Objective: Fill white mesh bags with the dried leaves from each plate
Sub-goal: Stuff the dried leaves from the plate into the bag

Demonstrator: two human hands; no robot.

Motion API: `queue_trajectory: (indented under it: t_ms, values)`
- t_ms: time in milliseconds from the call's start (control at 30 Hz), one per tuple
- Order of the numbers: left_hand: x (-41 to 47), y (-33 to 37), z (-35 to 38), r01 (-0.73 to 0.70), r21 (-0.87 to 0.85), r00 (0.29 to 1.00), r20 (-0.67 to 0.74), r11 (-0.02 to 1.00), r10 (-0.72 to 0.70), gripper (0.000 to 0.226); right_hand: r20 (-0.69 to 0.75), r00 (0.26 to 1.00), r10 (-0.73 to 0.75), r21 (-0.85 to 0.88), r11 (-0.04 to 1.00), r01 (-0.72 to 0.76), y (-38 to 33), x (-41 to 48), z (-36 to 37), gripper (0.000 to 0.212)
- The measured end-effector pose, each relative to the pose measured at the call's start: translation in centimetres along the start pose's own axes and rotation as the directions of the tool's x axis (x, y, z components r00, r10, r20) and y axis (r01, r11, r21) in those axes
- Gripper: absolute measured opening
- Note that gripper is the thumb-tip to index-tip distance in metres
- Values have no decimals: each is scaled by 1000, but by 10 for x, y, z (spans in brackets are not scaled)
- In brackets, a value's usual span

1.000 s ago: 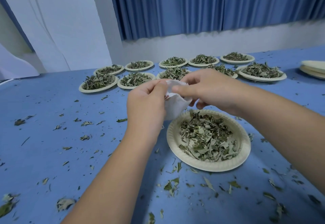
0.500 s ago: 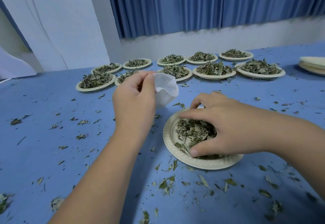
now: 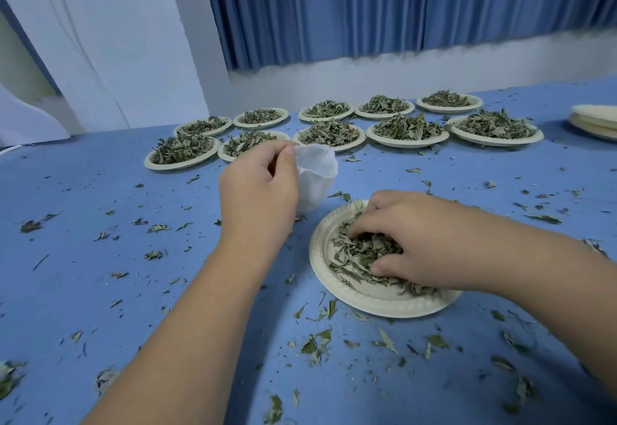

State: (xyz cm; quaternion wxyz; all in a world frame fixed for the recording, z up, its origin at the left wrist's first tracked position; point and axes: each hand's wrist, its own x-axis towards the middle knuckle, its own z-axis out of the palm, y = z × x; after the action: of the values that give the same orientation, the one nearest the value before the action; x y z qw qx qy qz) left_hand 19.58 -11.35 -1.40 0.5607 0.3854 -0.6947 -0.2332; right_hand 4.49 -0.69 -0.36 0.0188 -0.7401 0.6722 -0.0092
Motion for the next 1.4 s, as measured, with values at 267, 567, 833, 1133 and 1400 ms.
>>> queue_trajectory:
  t_ms: [267,567,833,1133,1400]
  values:
    - [1,-2,1,-116,101,993,3,988,116,21,2,1000,-8,-32,999,8,-5,6,6,40]
    - [5,-5,-3,-354,350,933,61,868,356,18,-93,995,-38,-36,999,35,-7,7,13,26]
    - [3,-7,-3,-367,363,929,102,856,355,17,-263,965,-23,171,983,70,5,-1,10,19]
    - [-7,-2,5,-243,254,966,154,936,209,21,-331,939,90,405,913,55,18,-8,2,18]
    - [-17,7,11,-194,238,963,231,952,139,23,-367,917,159,527,847,64,25,-11,-2,15]
